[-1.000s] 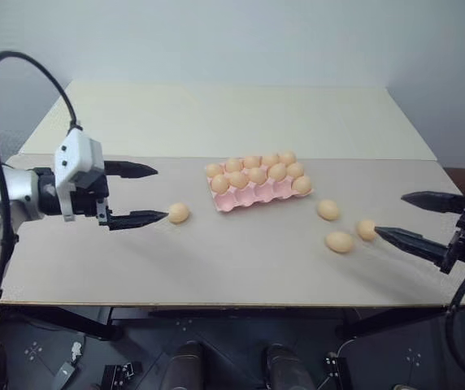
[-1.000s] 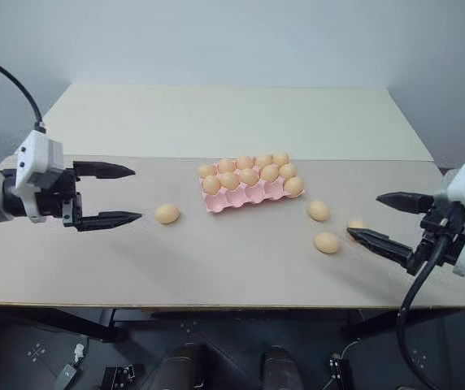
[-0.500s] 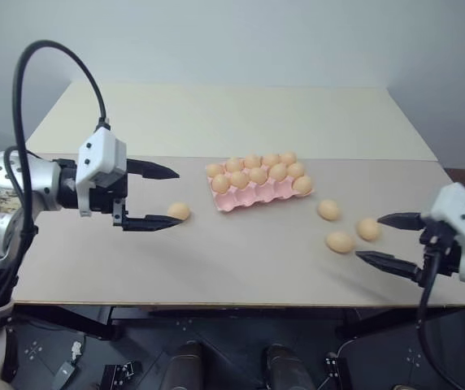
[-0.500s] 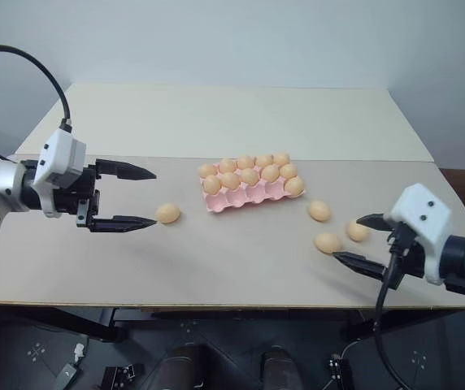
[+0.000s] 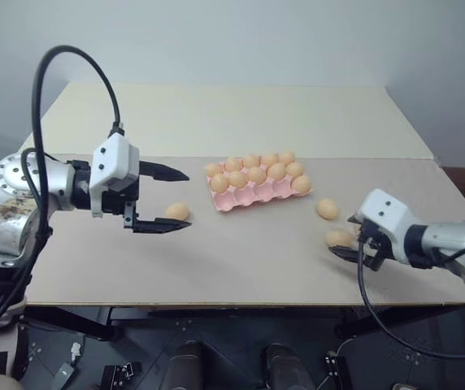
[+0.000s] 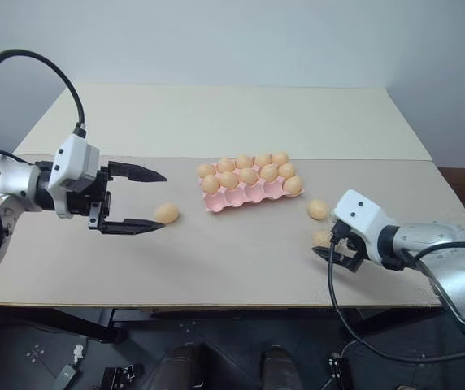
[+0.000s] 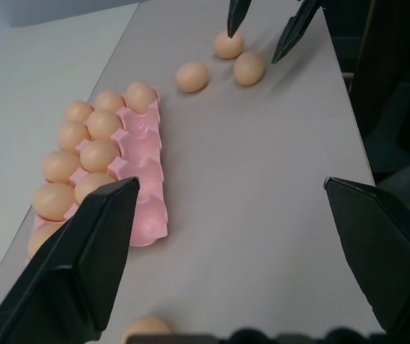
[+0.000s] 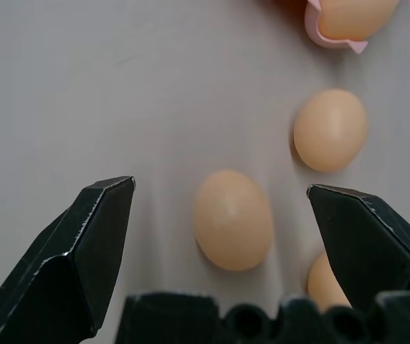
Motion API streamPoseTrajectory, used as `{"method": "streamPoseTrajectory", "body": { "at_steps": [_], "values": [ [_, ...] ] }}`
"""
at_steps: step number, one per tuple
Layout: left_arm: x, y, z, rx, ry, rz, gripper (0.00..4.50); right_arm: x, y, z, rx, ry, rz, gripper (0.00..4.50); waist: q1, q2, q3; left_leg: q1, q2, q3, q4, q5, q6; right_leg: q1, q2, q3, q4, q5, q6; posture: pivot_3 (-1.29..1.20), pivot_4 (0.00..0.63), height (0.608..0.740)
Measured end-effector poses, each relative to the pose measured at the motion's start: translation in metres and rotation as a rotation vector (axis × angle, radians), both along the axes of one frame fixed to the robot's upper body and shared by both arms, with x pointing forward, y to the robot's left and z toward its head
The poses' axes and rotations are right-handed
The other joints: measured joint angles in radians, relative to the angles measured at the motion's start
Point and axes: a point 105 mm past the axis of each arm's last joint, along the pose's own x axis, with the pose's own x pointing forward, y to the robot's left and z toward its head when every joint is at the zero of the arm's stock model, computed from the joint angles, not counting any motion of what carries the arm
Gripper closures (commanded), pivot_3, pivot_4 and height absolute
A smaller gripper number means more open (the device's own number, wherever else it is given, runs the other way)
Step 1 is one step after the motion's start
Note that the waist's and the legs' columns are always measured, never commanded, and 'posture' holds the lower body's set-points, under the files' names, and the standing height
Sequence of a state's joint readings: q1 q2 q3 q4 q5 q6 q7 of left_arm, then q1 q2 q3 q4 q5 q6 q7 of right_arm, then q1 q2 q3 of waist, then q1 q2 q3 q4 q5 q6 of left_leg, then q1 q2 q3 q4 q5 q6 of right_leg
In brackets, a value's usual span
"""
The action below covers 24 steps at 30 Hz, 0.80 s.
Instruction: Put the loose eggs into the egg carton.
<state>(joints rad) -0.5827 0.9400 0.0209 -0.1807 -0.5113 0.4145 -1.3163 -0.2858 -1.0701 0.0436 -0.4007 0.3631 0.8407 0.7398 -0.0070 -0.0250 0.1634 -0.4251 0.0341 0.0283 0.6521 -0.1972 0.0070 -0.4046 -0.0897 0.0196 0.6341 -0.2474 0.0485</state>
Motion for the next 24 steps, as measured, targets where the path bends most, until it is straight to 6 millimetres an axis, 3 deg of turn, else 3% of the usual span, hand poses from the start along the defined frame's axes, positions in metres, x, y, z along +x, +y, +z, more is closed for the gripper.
{"method": "streamPoseTrajectory", "body": {
  "at_steps": [5,21,24],
  "values": [
    [0.0,0.002,-0.004,0.001,0.011,0.007,0.02,0.006,-0.003,-0.015,-0.018,0.053,-0.016,0.0,0.0,0.0,0.0,0.0,0.0,0.0,0.0,0.0,0.0,0.0,0.0,0.0,0.001,0.0,0.0,0.0,0.15,0.74],
    [-0.001,0.01,-0.013,0.006,0.017,0.039,0.02,0.015,-0.006,-0.033,-0.051,0.089,-0.02,0.0,-0.005,0.0,0.0,0.001,0.0,0.0,0.005,0.0,0.0,-0.001,0.0,0.001,0.008,0.0,0.0,0.0,0.15,0.74],
    [-0.001,0.011,-0.015,0.012,0.018,0.046,0.0,0.016,-0.006,-0.036,-0.057,0.091,-0.023,0.6,-0.005,0.0,0.0,0.0,0.0,0.0,0.005,0.0,0.0,-0.001,0.0,0.001,0.008,0.0,0.0,0.0,0.15,0.74]
  ]
}}
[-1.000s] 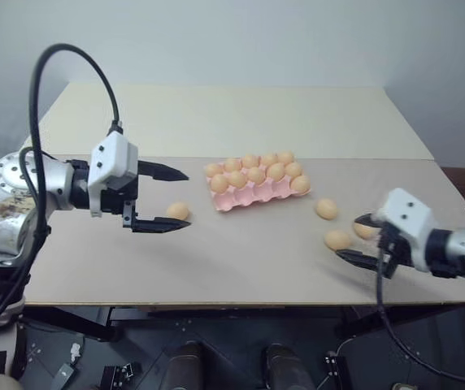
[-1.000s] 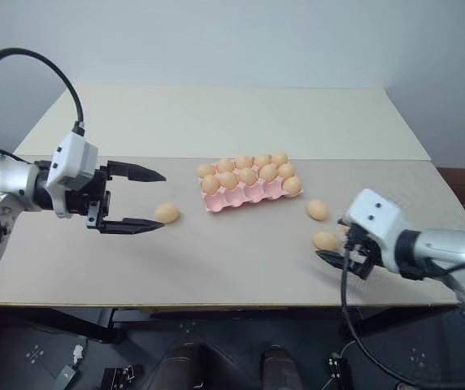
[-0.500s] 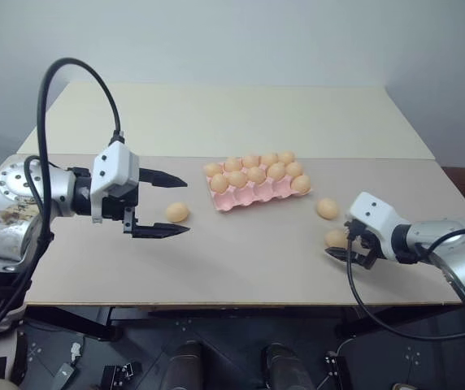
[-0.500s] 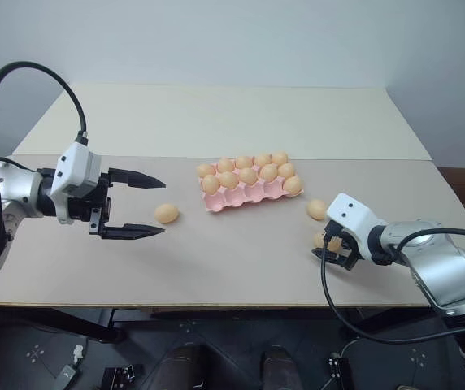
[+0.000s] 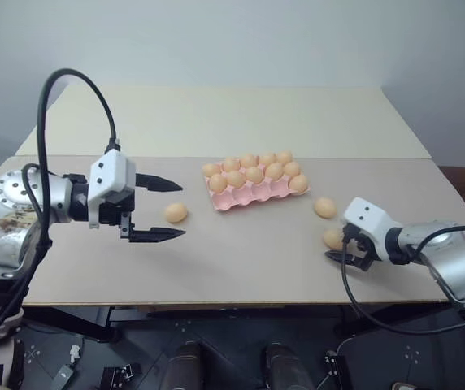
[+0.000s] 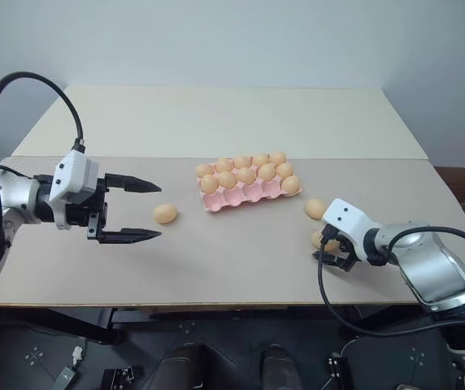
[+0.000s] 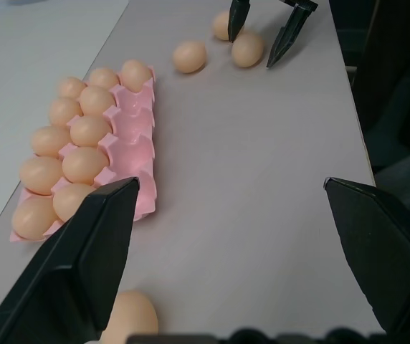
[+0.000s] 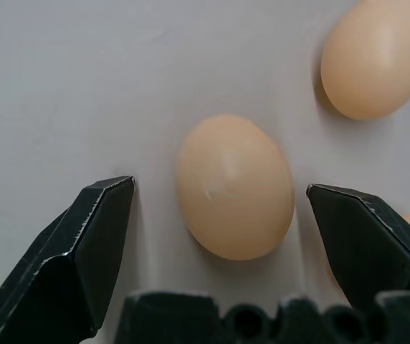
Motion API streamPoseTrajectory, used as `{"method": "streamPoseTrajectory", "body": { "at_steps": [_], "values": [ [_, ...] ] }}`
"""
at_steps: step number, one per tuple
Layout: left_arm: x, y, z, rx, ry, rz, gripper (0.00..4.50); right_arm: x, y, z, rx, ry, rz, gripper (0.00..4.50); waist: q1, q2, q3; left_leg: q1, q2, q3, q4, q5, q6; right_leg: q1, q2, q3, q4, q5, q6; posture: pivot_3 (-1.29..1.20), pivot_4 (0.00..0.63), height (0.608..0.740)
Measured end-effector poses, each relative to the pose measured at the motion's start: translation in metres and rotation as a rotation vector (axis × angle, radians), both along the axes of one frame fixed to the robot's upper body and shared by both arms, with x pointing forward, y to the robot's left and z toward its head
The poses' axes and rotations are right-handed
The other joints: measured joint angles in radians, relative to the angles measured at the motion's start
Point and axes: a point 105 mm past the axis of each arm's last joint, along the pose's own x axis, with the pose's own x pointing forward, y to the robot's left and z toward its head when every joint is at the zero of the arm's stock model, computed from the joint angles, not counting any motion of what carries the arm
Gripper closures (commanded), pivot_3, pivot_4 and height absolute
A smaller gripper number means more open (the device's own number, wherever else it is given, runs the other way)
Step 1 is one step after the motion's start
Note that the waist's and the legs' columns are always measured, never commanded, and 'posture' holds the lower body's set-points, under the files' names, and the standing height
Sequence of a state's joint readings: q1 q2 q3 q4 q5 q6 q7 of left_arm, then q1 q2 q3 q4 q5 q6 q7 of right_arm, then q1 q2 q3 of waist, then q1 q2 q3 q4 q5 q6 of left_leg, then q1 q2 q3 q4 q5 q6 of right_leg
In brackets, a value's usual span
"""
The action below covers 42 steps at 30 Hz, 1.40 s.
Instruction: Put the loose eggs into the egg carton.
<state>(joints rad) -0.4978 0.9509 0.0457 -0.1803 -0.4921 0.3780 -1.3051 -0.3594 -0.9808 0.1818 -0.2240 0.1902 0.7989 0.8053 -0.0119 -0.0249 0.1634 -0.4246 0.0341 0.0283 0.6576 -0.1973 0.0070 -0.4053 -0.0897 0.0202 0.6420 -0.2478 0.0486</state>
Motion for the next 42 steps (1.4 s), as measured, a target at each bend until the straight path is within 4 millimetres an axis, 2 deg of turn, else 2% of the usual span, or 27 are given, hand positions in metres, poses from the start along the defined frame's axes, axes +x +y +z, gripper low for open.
{"method": "streamPoseTrajectory", "body": {
  "at_steps": [6,9,13,17,19,22,25,34,38,42],
  "values": [
    [-0.001,0.008,-0.007,0.007,0.026,0.035,0.0,0.004,0.002,0.0,-0.01,-0.021,0.01,2.53,0.0,0.0,0.0,0.0,0.0,0.0,0.0,0.0,0.0,0.0,0.0,0.0,0.0,0.0,0.0,0.0,0.15,0.74],
    [-0.003,0.016,-0.014,0.011,0.055,0.073,0.0,0.004,0.005,0.0,-0.003,-0.022,0.019,2.86,-0.001,0.0,0.0,0.0,0.0,0.0,0.0,0.0,0.0,0.0,0.0,0.0,0.0,0.0,0.0,0.0,0.15,0.74],
    [-0.008,0.038,-0.017,-0.004,0.068,0.193,0.0,0.002,0.014,0.011,0.024,-0.048,0.056,2.96,-0.005,0.0,0.0,0.0,0.001,0.0,0.0,0.0,0.0,-0.001,0.0,0.0,0.0,0.0,0.0,0.0,0.15,0.74],
    [-0.018,0.058,-0.025,-0.004,0.09,0.303,0.0,0.009,0.037,0.049,0.126,-0.154,0.094,3.01,-0.007,0.0,0.0,0.001,0.002,0.0,0.0,0.0,0.0,-0.001,0.0,0.0,0.001,0.0,-0.001,0.0,0.15,0.74],
    [-0.022,0.056,-0.024,-0.008,0.089,0.306,0.0,0.015,0.05,0.07,0.154,-0.223,0.127,3.01,-0.003,0.0,0.0,0.001,0.002,0.0,0.0,0.0,0.0,-0.001,0.0,0.0,0.001,0.0,-0.001,0.0,0.15,0.74],
    [-0.026,0.049,-0.019,-0.029,0.078,0.284,0.0,0.028,0.071,0.089,0.202,-0.285,0.164,3.03,0.002,0.0,0.001,0.001,0.001,0.0,0.001,0.0,0.0,0.0,-0.001,0.0,0.001,0.0,-0.001,0.0,0.15,0.74],
    [-0.028,0.041,-0.013,-0.055,0.068,0.248,0.0,0.048,0.088,0.088,0.214,-0.292,0.165,3.03,0.0,0.0,0.001,0.0,0.001,0.0,0.001,0.0,0.0,-0.001,0.0,0.0,0.001,0.0,-0.002,0.0,0.15,0.74],
    [-0.031,0.029,-0.007,-0.073,0.064,0.19,0.0,0.097,0.114,0.059,0.151,-0.304,0.122,3.09,-0.007,0.0,0.001,-0.001,0.0,0.0,0.0,-0.001,0.0,-0.004,0.0,0.0,0.004,0.0,-0.002,0.0,0.15,0.74],
    [-0.031,0.029,-0.007,-0.078,0.076,0.196,0.0,0.106,0.116,0.048,0.124,-0.304,0.111,3.1,-0.006,0.0,0.001,-0.001,0.0,0.0,0.0,-0.001,0.0,-0.004,0.0,0.0,0.004,0.0,-0.002,0.0,0.15,0.74],
    [-0.03,0.029,-0.007,-0.078,0.075,0.204,0.0,0.113,0.114,0.049,0.092,-0.327,0.111,3.1,-0.006,0.0,0.001,-0.001,0.0,0.0,0.0,-0.001,0.0,-0.004,0.0,0.0,0.004,0.0,-0.002,0.0,0.15,0.74]
  ]
}}
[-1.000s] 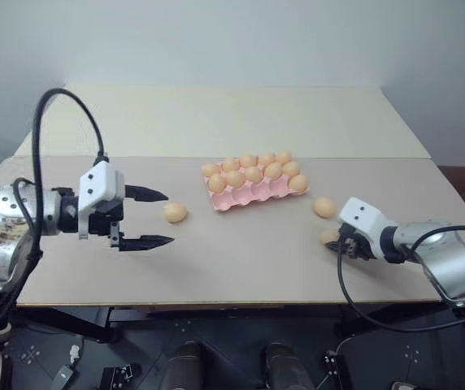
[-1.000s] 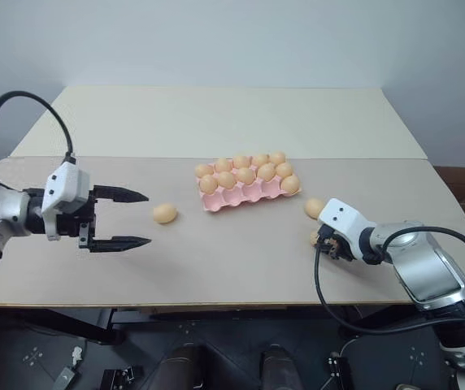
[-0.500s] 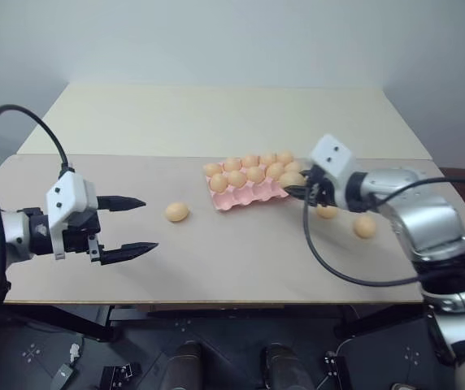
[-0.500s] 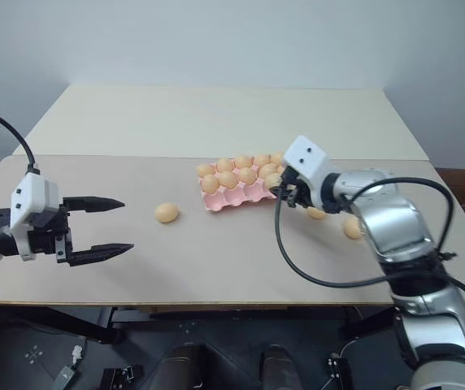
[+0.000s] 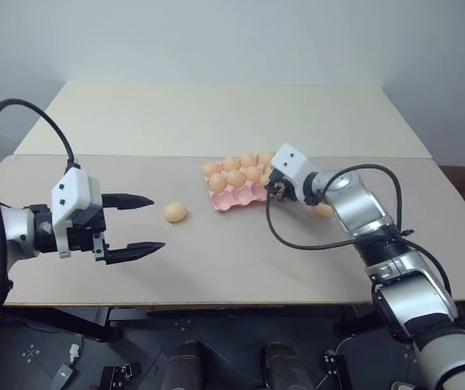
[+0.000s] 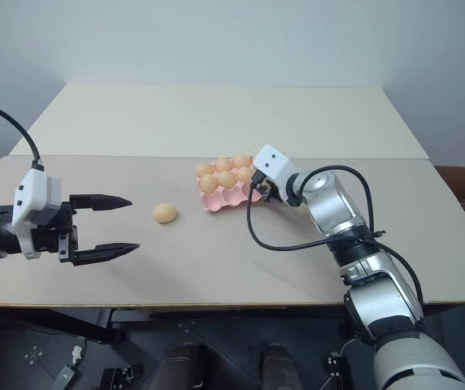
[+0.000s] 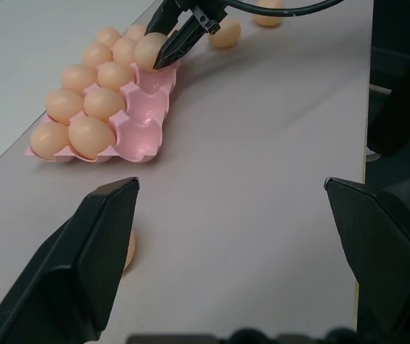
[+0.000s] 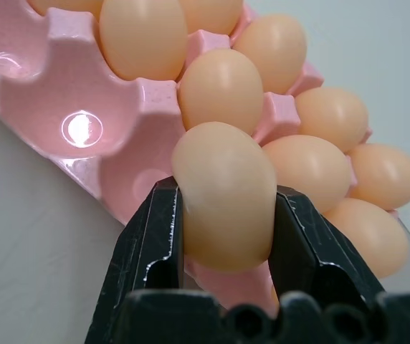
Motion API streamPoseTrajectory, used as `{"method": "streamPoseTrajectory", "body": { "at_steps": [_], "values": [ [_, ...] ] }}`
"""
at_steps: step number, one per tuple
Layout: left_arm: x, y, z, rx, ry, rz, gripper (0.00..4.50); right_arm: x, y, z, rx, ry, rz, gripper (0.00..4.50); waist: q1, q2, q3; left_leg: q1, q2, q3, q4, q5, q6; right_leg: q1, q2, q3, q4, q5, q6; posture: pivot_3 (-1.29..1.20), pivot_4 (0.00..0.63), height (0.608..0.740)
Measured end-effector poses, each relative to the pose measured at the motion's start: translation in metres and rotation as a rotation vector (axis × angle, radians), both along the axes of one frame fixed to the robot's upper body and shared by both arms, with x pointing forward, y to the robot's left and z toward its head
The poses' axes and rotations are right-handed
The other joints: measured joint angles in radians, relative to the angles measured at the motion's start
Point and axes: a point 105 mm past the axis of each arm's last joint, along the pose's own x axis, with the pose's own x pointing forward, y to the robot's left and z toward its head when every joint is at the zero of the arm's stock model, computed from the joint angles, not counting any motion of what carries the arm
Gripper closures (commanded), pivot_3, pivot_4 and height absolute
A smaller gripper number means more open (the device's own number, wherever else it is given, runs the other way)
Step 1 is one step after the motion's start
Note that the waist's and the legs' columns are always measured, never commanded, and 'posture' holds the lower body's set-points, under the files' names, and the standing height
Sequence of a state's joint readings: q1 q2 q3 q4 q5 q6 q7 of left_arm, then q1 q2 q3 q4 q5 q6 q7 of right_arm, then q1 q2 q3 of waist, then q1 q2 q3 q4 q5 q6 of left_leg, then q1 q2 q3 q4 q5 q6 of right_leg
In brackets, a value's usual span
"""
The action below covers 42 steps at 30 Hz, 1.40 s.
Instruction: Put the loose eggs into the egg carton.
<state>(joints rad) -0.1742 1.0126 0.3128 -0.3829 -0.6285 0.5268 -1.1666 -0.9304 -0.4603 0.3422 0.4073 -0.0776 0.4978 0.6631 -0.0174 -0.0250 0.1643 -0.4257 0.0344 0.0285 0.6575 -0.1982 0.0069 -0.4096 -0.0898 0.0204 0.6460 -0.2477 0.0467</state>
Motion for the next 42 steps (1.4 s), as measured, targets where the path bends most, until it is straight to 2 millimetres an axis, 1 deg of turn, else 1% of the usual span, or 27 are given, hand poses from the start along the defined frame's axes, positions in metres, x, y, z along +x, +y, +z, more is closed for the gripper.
{"method": "streamPoseTrajectory", "body": {
  "at_steps": [6,11,18,20,22,23,26,27,31,36,42],
  "values": [
    [0.001,0.0,0.0,0.0,-0.003,0.007,0.0,0.004,-0.008,-0.002,-0.043,-0.018,-0.022,3.1,-0.001,0.0,0.0,0.0,0.0,0.0,0.0,0.0,0.0,0.0,0.0,0.0,0.0,0.0,0.0,0.0,0.15,0.74],
    [0.001,0.0,0.0,0.0,-0.005,0.007,0.0,0.004,-0.009,-0.002,-0.051,-0.013,-0.018,3.1,-0.003,0.0,0.0,0.0,0.0,0.0,0.0,0.0,0.0,0.0,0.0,0.0,0.0,0.0,0.0,0.0,0.15,0.74],
    [0.002,-0.002,0.002,0.0,-0.01,-0.003,0.0,0.009,-0.012,-0.004,-0.046,0.002,-0.043,3.1,-0.003,0.0,0.0,0.0,0.0,0.0,0.0,0.0,0.0,0.0,0.0,0.0,0.0,0.0,0.0,0.0,0.15,0.74],
    [0.002,-0.002,0.001,0.001,-0.009,-0.006,0.0,0.01,-0.014,-0.005,-0.051,0.005,-0.048,2.39,-0.004,0.0,0.0,0.0,0.0,0.0,0.0,0.0,0.0,0.0,0.0,0.0,0.0,0.0,0.0,0.0,0.15,0.74],
    [0.002,-0.003,0.002,0.002,-0.013,-0.006,0.0,0.011,-0.016,-0.006,-0.057,0.006,-0.056,1.8,-0.004,0.0,0.0,0.0,0.0,0.0,0.0,0.0,0.0,0.0,0.0,0.0,0.0,0.0,0.0,0.0,0.15,0.74],
    [0.003,-0.003,0.002,0.002,-0.014,-0.007,0.0,0.011,-0.016,-0.007,-0.059,0.007,-0.058,1.37,-0.003,0.0,0.0,0.0,0.0,0.0,0.0,0.0,0.0,0.0,0.0,0.0,0.0,0.0,0.0,0.0,0.15,0.74],
    [0.003,-0.003,0.002,0.002,-0.014,-0.007,0.0,0.011,-0.016,-0.007,-0.057,0.01,-0.055,0.28,-0.005,0.0,0.0,0.0,0.0,0.0,-0.001,0.0,0.0,0.0,0.0,0.0,0.0,0.0,0.0,0.0,0.15,0.74],
    [0.003,-0.003,0.002,0.002,-0.014,-0.007,0.0,0.011,-0.017,-0.006,-0.054,0.01,-0.055,0.05,-0.005,0.0,0.0,0.0,0.0,0.0,-0.001,0.0,0.0,0.0,0.0,0.0,0.0,0.0,0.0,0.0,0.15,0.74],
    [0.003,-0.003,0.002,0.002,-0.014,-0.006,0.0,0.011,-0.018,-0.001,-0.025,0.001,-0.059,0.05,-0.006,0.0,0.0,0.0,0.0,0.0,-0.001,0.0,0.0,-0.001,0.0,0.0,0.0,0.0,0.0,0.0,0.15,0.74],
    [0.003,-0.002,0.002,0.001,-0.013,-0.005,0.0,0.005,-0.012,0.017,0.037,-0.027,-0.026,0.05,-0.005,0.0,0.0,0.0,0.0,0.0,-0.001,0.0,0.0,-0.001,0.0,0.0,0.0,0.0,0.0,0.0,0.15,0.74],
    [0.003,-0.002,0.003,0.001,-0.014,-0.006,0.0,-0.007,-0.016,0.017,0.085,0.018,-0.015,0.05,-0.001,0.0,0.0,0.0,0.0,0.0,-0.001,0.0,0.0,-0.001,0.0,0.0,0.0,0.0,0.0,0.0,0.15,0.74]
  ]
}}
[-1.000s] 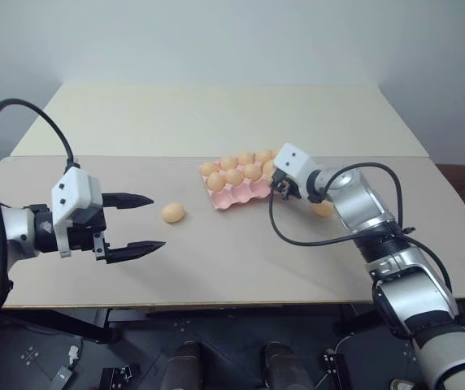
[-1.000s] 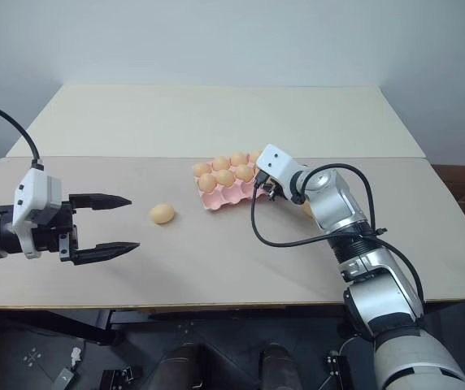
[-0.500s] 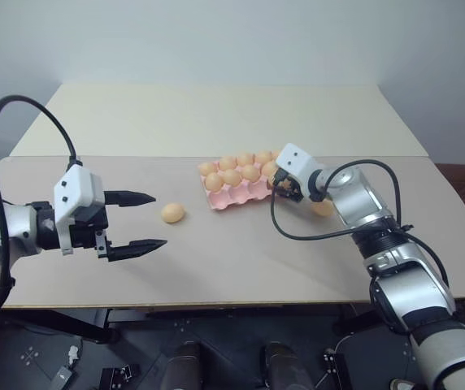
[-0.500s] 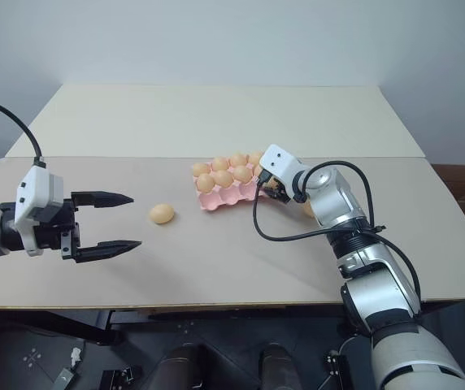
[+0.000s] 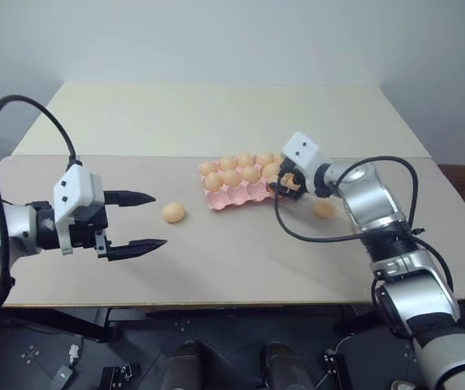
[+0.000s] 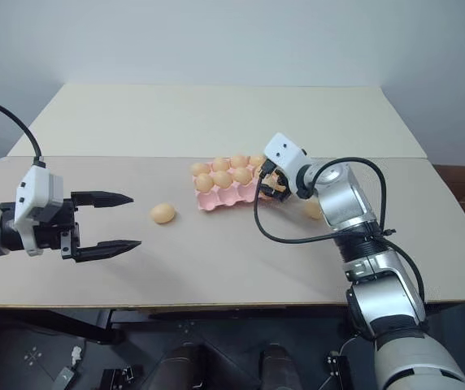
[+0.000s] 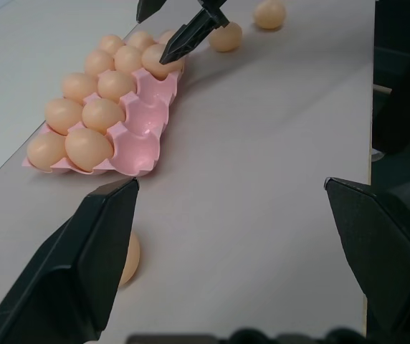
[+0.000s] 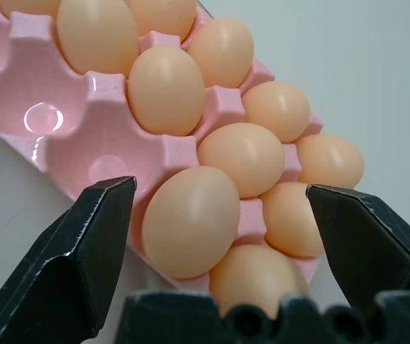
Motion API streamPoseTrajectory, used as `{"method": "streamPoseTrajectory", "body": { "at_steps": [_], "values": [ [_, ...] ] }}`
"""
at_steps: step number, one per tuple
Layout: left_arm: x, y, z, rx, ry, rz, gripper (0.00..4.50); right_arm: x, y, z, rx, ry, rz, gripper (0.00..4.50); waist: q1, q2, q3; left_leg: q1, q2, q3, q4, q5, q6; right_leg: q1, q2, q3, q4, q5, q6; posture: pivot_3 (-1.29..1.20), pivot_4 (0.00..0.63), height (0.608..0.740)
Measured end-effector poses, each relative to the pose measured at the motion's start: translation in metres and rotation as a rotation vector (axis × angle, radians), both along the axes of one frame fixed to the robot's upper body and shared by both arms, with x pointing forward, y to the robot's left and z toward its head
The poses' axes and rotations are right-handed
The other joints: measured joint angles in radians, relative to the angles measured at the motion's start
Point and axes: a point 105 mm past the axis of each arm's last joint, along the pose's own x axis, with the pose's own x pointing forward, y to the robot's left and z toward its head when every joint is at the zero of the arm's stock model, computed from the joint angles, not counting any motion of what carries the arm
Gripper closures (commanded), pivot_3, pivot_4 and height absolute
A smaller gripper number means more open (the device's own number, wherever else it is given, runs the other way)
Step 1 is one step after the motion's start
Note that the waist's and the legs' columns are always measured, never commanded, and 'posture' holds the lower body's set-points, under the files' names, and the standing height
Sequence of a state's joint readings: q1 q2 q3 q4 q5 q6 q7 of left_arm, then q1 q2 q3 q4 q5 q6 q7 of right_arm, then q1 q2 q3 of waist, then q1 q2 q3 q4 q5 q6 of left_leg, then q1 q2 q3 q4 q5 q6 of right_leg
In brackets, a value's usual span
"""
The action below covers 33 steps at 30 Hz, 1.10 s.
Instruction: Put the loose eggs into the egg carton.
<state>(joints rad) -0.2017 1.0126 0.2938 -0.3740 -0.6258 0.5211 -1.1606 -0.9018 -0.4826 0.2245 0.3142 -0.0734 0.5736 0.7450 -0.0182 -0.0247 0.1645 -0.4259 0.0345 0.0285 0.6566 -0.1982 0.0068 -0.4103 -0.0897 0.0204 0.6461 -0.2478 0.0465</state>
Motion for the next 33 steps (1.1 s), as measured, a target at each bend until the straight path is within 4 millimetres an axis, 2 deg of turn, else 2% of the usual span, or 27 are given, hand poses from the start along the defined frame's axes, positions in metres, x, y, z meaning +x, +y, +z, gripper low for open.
{"method": "streamPoseTrajectory", "body": {
  "at_steps": [7,14,17,25,29,33],
  "values": [
    [0.002,-0.002,0.002,-0.001,-0.005,-0.009,0.0,-0.014,-0.001,0.01,0.062,-0.01,0.014,0.05,0.001,0.0,0.0,0.0,0.0,0.0,0.0,0.0,0.0,0.0,0.0,0.0,0.0,0.0,0.0,0.0,0.15,0.74],
    [0.003,-0.001,0.001,-0.008,0.001,-0.004,0.0,-0.025,-0.005,-0.003,0.056,-0.006,-0.001,0.05,0.0,0.0,0.0,0.0,0.0,0.0,0.0,0.0,0.0,0.0,0.0,0.0,0.0,0.0,0.0,0.0,0.15,0.74],
    [0.003,-0.003,0.0,-0.012,0.005,-0.01,0.0,-0.031,-0.003,-0.003,0.054,-0.015,0.009,0.05,0.002,0.0,0.0,0.0,0.0,0.0,0.0,0.0,0.0,0.0,0.0,0.0,0.0,0.0,0.0,0.0,0.15,0.74],
    [0.006,-0.002,-0.001,-0.019,0.013,-0.005,0.0,-0.058,-0.015,0.019,0.123,-0.037,0.053,0.05,0.006,0.0,0.0,0.0,0.0,0.0,0.0,0.0,0.0,0.0,0.0,0.0,0.0,0.0,0.0,0.0,0.15,0.74],
    [0.008,-0.004,0.003,-0.018,-0.002,-0.012,0.0,-0.061,-0.01,0.016,0.136,-0.04,0.068,0.05,-0.001,0.0,0.0,0.0,0.0,0.0,0.0,0.0,0.0,0.0,0.0,0.0,0.0,0.0,0.0,0.0,0.15,0.74],
    [0.009,-0.006,0.002,-0.023,0.005,-0.02,0.0,-0.059,-0.006,0.006,0.076,-0.087,0.058,0.05,0.003,0.0,0.0,0.0,0.0,0.0,0.0,0.0,0.0,0.0,0.0,0.0,0.0,-0.001,0.0,0.0,0.15,0.74]
  ]
}}
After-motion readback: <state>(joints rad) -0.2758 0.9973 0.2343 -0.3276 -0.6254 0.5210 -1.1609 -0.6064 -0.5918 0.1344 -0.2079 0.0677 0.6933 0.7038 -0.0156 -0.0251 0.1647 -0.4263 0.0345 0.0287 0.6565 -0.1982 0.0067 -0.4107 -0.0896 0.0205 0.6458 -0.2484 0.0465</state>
